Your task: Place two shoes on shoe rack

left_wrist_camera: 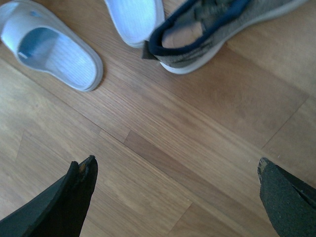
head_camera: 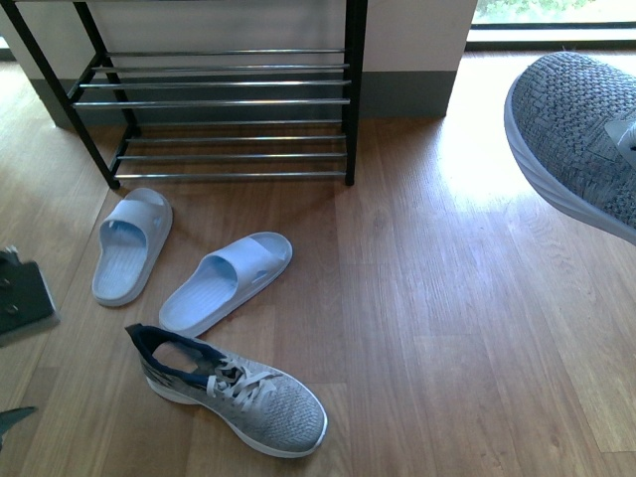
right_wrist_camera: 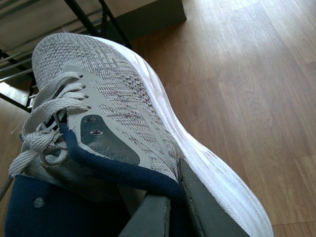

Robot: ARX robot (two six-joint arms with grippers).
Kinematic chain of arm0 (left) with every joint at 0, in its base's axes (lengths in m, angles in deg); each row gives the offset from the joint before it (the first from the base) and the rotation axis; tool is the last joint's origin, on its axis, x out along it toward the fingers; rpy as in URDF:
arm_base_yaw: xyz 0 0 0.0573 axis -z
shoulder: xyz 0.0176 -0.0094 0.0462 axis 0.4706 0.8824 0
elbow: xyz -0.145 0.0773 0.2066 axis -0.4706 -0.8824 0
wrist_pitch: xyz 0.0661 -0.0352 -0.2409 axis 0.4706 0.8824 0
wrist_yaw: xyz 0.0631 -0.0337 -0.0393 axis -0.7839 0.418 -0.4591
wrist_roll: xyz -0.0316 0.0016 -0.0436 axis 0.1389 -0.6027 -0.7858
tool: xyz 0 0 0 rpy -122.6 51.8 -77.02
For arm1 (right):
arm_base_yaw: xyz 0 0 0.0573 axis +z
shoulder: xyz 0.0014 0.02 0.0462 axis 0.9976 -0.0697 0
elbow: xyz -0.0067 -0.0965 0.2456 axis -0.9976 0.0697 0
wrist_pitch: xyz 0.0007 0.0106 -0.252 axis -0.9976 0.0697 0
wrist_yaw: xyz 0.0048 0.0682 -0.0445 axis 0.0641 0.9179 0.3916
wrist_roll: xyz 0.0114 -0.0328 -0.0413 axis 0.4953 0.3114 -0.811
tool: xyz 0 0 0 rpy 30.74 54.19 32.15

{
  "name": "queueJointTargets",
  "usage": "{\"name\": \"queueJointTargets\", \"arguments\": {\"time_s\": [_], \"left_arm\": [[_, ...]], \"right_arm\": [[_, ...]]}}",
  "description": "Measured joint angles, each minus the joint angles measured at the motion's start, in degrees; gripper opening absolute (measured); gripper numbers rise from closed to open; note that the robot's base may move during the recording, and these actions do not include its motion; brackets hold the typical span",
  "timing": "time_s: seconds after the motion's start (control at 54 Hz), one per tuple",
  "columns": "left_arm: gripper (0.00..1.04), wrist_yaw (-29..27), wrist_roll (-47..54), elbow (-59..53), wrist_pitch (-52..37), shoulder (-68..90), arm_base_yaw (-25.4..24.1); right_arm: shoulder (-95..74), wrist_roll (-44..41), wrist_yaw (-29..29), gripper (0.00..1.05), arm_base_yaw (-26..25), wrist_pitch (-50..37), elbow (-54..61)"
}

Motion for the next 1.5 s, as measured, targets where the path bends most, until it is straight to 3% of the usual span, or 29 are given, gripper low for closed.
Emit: {"name": "queueJointTargets", "arguments": {"time_s": [0.204,0.556,0.908,1.167,1.334,1.501], "left_arm": [[0.95,0.44,8.85,6.54,0.00,12.68,1.49],[0.95,-0.83,17.59,19.43,5.60,26.10,8.31],[0.95,-0.85,19.28,31.26,10.93,36.96,14.16],[0.95,-3.39,19.50,34.29,13.64,41.00,15.28],[0.66,-5.35,20.06,35.87,11.39,43.80,15.15],[0.44,-5.44,19.89,36.28,10.19,44.28,15.15]], "right_arm": [[0.00,0.00,-0.02,0.01,0.00,0.00,0.00],[0.00,0.00,0.00,0.01,0.00,0.00,0.00],[0.00,0.00,0.00,0.01,0.00,0.00,0.00],[0.00,0.00,0.00,0.01,0.00,0.00,0.00],[0.00,0.00,0.00,0.01,0.00,0.00,0.00],[0.00,0.00,0.00,0.01,0.00,0.00,0.00]]}}
